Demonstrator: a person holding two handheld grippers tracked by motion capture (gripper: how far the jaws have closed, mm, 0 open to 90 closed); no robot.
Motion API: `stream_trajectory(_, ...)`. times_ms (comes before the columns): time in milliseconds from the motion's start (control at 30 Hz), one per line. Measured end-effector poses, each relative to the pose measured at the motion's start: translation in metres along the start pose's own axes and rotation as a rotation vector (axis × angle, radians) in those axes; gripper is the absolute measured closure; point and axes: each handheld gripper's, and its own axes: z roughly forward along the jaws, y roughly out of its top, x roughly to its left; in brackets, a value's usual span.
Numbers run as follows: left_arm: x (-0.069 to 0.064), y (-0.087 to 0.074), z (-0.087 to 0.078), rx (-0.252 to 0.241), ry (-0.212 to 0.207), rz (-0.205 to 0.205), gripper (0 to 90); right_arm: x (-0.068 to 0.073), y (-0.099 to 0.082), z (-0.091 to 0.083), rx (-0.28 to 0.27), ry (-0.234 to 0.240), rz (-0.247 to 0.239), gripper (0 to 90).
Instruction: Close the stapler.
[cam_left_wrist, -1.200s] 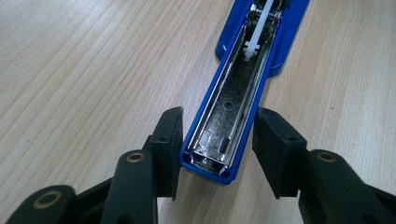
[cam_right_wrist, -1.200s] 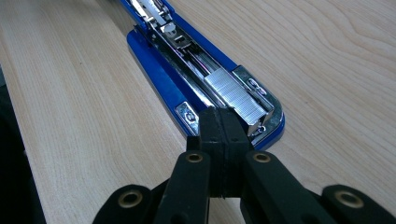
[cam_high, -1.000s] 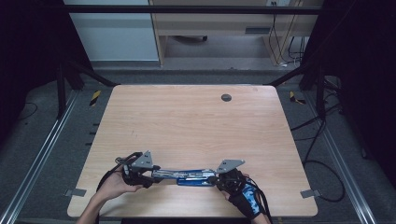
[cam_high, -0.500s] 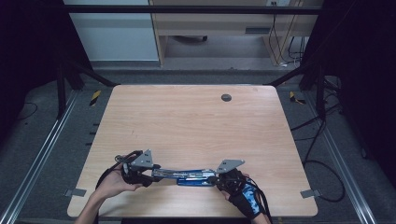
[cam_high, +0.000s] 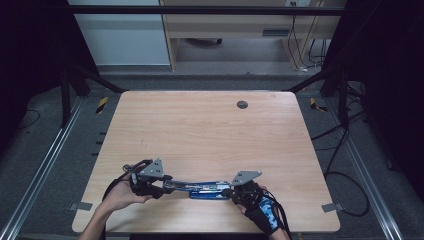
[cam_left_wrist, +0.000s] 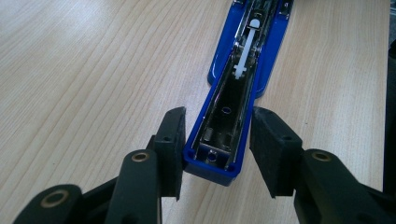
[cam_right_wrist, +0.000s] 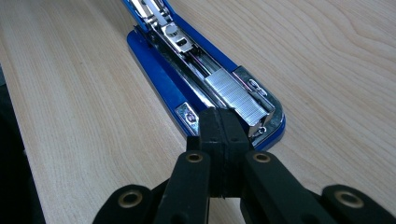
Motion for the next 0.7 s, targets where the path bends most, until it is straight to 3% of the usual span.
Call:
stream_trajectory(500,0.001,0.0,0.0,-0.011,-0.003,0.002,56.6,0.001,0.001,0.001,-0.004,0.005,-0.004,90.0)
stream_trajectory(700,0.0,0.0,0.0,-0.011,0.002,0.005,56.6,0.004,0.011,-0.007,-0.092,0.02,-0.004,90.0)
